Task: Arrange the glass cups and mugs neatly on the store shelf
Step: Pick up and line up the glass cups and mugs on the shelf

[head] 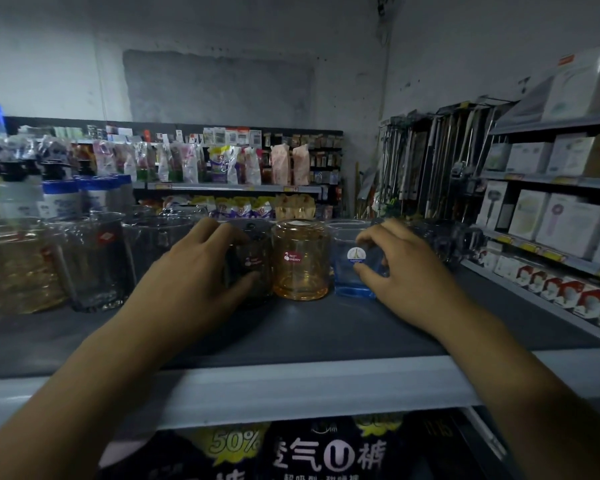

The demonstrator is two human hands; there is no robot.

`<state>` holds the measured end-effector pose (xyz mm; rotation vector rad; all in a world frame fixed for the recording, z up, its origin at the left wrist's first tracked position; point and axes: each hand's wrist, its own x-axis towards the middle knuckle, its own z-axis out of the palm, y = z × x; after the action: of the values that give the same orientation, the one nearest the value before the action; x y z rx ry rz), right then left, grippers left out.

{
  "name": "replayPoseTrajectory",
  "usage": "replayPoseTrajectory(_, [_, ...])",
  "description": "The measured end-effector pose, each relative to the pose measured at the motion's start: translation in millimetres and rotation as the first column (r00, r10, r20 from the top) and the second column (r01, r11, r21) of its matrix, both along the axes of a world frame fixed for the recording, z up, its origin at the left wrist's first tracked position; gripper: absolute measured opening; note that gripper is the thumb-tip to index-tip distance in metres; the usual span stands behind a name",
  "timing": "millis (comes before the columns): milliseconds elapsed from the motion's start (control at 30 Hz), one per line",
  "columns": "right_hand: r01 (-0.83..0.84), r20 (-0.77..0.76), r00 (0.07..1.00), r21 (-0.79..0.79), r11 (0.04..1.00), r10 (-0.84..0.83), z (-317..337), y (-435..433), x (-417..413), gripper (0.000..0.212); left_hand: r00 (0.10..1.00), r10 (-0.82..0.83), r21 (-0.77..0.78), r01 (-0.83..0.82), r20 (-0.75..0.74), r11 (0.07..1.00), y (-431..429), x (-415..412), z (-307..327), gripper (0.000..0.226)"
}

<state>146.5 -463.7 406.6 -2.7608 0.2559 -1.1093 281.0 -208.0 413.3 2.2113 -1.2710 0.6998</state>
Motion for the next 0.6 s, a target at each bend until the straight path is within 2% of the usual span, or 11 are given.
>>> replayPoseTrajectory(167, [0.015,0.026,1.0,-0.073,0.997,-0.014,6.8,7.1,-15.7,0.03,0.998,0.015,-0.127,-0.006,0.069,0.992,12.6,-25.1,7.6,0.038])
replayPoseTrajectory(267, [-0.077,0.067,0.994,-0.143,0.987,0.088,2.6,21.0,-34.3,0.025,0.996,0.001,-0.219,0.018,0.085,0.976,25.8,-51.8,-4.1,0.031])
replayPoseTrajectory(400, [-0.396,0.058,0.914,-0.095,0.913,0.402,-20.6,61.7,-63.1,0.025,0.991,0.065,-0.348,-0.103,-0.121,0.932,51.0,-89.9,-47.9,0.033])
replayPoseTrajectory(533, [-0.669,-0.01,0.742,0.05,0.742,0.67,-60.4,101.4,-85.8,0.026,0.924,0.205,-0.35,-0.318,-0.323,0.881,88.2,-138.6,-103.6,0.034])
replayPoseTrajectory(600, [-0.725,-0.044,0.673,0.159,0.67,0.738,-85.2,114.0,-88.1,0.027,0.891,0.235,-0.359,-0.381,-0.389,0.852,99.0,-166.8,-122.2,0.031])
